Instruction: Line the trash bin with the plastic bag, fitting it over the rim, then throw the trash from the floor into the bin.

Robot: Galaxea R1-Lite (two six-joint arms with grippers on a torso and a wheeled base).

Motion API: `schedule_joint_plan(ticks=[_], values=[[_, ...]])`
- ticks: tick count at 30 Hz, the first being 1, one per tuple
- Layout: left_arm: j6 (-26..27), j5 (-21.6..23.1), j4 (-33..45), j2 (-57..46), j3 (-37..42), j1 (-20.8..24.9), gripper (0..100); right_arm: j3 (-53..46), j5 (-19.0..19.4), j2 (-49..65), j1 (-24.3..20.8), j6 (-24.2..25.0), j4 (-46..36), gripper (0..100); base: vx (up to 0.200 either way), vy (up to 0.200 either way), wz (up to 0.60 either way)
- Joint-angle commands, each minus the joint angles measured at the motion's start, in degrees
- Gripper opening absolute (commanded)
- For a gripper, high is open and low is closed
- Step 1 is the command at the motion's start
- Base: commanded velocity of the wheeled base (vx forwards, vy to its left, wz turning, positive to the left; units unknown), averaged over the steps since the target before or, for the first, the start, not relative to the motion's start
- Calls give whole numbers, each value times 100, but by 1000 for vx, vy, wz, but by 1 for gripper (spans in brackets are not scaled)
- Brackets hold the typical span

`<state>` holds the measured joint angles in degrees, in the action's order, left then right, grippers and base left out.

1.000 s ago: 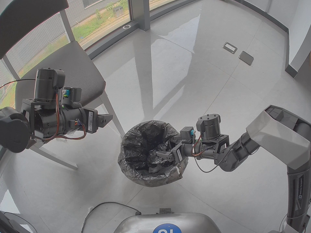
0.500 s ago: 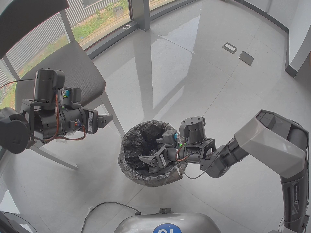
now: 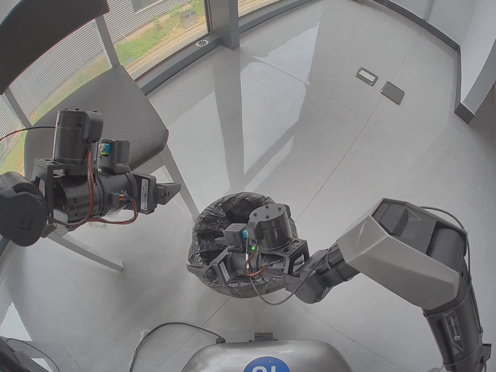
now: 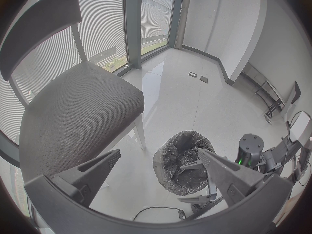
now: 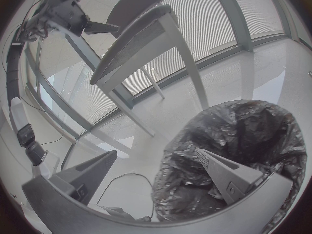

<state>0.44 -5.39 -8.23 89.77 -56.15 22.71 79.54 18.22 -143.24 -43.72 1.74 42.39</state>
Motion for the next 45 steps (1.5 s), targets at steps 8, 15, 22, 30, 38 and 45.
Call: schedule_joint_plan(ticks=[8, 15, 22, 30, 38, 45], values=[[-9, 3, -3, -74, 52, -4, 100, 61, 6, -143, -41, 1, 6, 100, 0, 0, 0], [-9, -6, 5, -74, 78, -4, 100, -695, -3, 806, 399, -122, -29, 100, 0, 0, 0], [62, -129, 93, -241, 342, -21, 100, -2338, -3, 2432, 1708, -719, -266, 100, 0, 0, 0], [123, -788, 1130, -759, -177, 207, 100, -3700, -12, 4278, 3308, -1396, -723, 100, 0, 0, 0], [106, -1377, 2616, -2007, -599, 313, 100, -4377, -3, 6264, 4442, -1818, -1945, 100, 0, 0, 0], [53, -1922, 4005, -3141, -529, 243, 100, -4746, -3, 7451, 4609, -1765, -2463, 100, 0, 0, 0]])
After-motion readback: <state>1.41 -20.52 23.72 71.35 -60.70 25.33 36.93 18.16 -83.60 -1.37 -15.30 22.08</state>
